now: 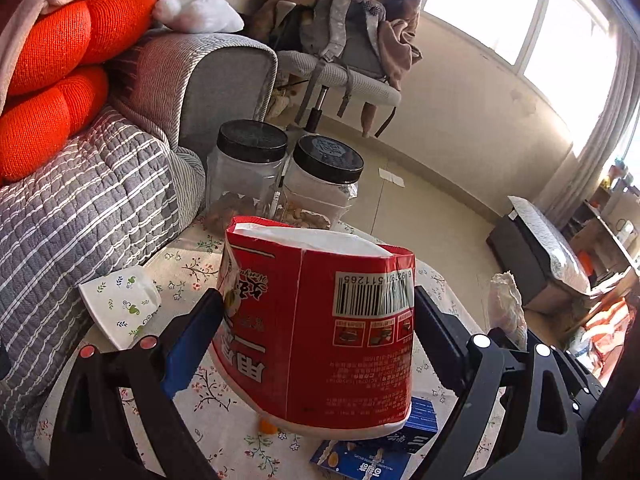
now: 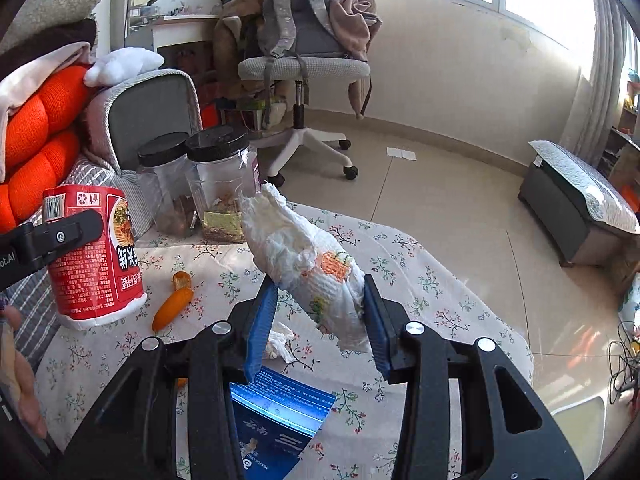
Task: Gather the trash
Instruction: 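Carry the noodle cup with the left gripper while the right gripper carries the bag toward the bin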
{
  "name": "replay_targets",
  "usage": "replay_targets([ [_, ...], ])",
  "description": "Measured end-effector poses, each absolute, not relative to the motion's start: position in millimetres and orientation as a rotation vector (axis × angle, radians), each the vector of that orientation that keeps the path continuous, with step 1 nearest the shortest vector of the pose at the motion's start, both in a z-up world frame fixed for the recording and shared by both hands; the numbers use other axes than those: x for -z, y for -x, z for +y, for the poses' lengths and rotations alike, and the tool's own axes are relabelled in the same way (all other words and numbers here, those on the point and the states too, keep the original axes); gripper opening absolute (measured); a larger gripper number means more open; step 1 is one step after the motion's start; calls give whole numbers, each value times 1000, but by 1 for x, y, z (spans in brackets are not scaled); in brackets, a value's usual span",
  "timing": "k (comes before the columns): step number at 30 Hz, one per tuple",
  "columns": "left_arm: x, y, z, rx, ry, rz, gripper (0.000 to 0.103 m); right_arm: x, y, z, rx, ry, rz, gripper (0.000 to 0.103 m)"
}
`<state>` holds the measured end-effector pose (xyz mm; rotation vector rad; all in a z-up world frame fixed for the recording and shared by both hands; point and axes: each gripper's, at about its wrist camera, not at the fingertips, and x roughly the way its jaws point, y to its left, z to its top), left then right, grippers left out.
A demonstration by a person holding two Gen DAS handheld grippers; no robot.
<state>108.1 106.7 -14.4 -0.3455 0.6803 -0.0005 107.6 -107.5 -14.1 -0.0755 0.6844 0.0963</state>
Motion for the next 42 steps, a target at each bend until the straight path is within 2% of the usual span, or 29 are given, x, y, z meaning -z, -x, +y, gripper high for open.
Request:
replay_targets([
  [9,-18,-69,31,75,227,570,90,-4,-58,-170,61,33,622,41],
  [20,-26,-28,-57,115,110,519,90,-17,-1,-251,198,-43,568,41],
  [30,-22,-8,-107,199,58,542,91,-11,35,-321,349,-129,561,42],
  [37,-20,-3,-136,239,21,556,91,10,50,-375,496,-191,636,42],
  [42,-20,-2,-162,283,-8,565,91,30,57,-418,595,-284,738,47],
])
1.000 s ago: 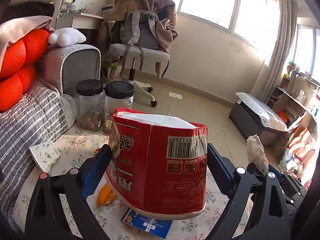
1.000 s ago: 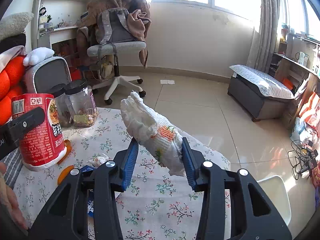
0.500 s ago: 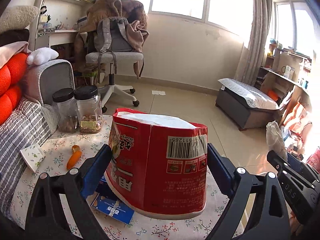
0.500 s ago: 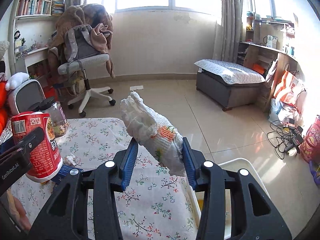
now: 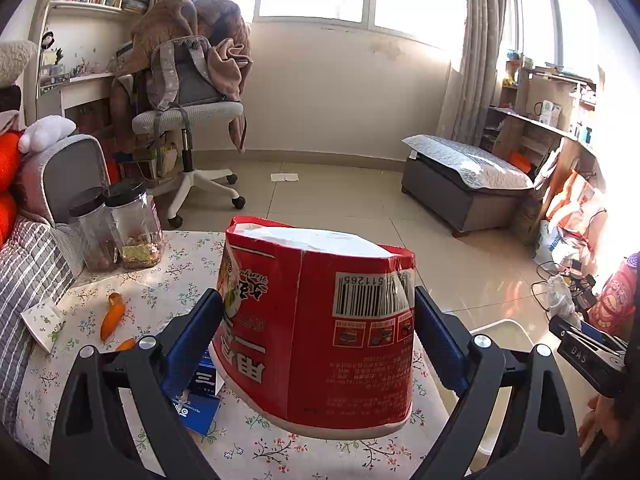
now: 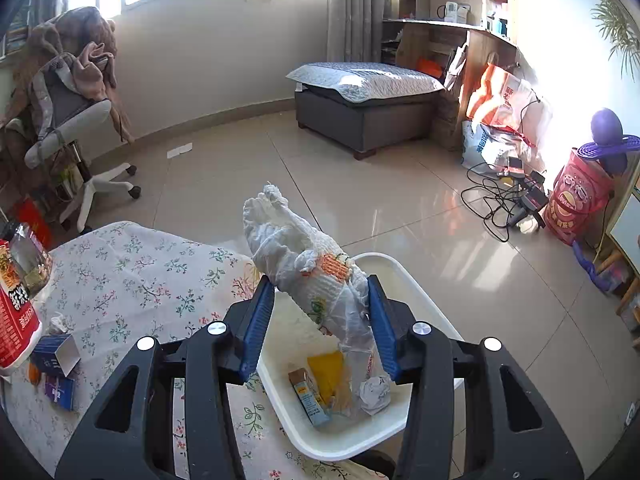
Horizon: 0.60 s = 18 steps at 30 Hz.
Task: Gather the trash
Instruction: 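Carry the noodle cup with the left gripper while the right gripper carries the bag toward the bin, then drop the white bag into the bin with the right gripper while the left gripper drops the noodle cup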
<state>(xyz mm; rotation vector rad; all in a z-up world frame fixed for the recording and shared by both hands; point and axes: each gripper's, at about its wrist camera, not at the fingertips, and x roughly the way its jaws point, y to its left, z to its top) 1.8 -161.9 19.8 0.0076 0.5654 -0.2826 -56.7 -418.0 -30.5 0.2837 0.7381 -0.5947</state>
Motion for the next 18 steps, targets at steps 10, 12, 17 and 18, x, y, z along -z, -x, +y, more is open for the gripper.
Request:
replay_targets([
  [10,-16,-4,-245,468,-29,624,91,14,104,-463,827,-360,586,90],
  [12,-14,-3,-264,512,-30,643,91,11,112,-468,895,-347,553,96],
  [17,-5,-2,-308,606,-24,706,91,4,136,-481,999,-350,472,96],
  [18,-3,-1,-315,619,-23,717,91,4,141,-485,1015,-364,458,96],
])
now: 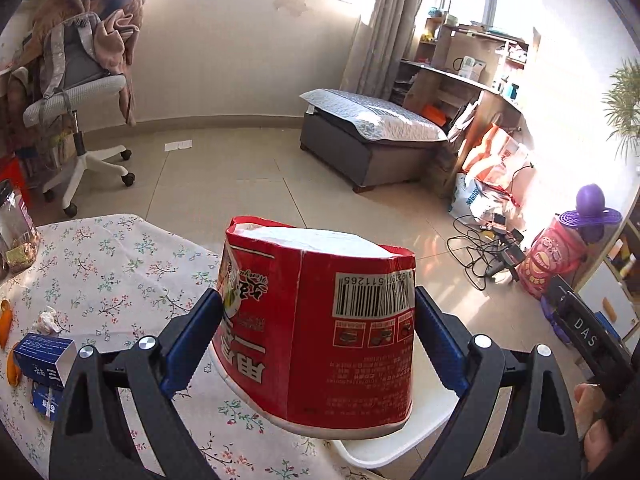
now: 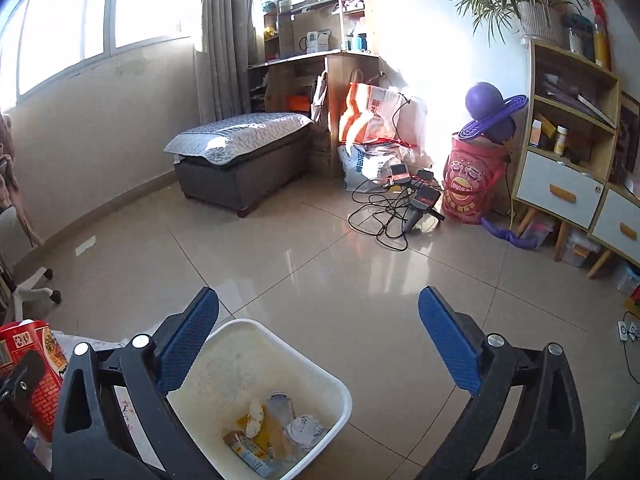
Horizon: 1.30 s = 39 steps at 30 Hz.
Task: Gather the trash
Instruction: 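Drop the white bag into the bin with the right gripper while the left gripper drops the noodle cup, then move both tools back over the table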
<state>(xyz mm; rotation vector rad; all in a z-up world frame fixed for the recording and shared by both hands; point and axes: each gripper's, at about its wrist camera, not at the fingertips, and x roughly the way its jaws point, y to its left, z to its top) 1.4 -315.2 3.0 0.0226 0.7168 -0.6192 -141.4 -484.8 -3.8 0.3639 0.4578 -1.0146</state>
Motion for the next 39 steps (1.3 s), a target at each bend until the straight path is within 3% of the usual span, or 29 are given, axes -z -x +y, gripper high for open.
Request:
replay_targets([
  [9,16,2,-372,719,-19,823,93,4,177,-522,1129,-474,380,96],
  [16,19,4,-375,746,-5,861,96,6,176,-525,1114,-482,380,96],
  [39,0,-30,-245,365,-35,721,96,1,83,-409,820,-224,475,96],
])
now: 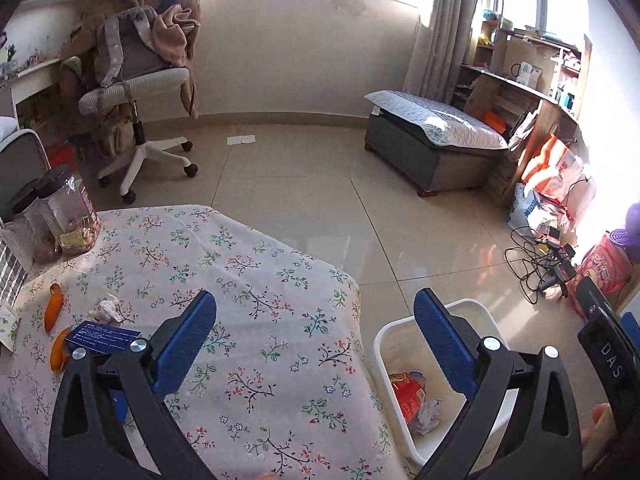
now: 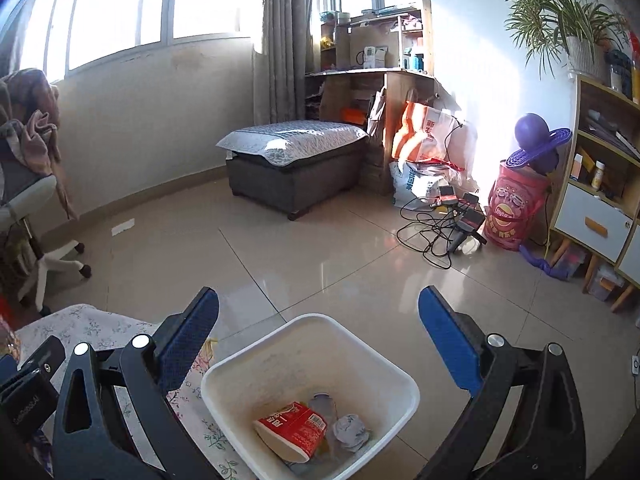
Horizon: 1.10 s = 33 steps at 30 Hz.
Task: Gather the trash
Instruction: 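Move both tools back over the table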
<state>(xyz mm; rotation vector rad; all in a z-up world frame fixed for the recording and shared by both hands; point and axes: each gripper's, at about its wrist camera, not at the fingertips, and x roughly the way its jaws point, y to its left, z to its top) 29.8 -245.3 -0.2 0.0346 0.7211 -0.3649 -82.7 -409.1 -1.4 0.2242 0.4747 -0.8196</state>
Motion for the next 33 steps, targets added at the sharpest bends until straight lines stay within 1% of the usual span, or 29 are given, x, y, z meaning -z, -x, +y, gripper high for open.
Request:
replay_targets([
  [10,10,-51,-150,186,18,743,96,6,30,-325,630,-105,517,96],
  [20,31,-71,-45,0,32,796,96,22,-20,-230,348,-13,571,96],
  [25,45,-94,5,-84,36,840,96,31,-32,-193,239,49,595,96],
  [29,61,-125,41,-145,13,884,96,41,-39,-184,167,83,638,96],
  [33,91,-166,72,-149,-27,1002,96,53,-46,-181,95,65,705,96],
])
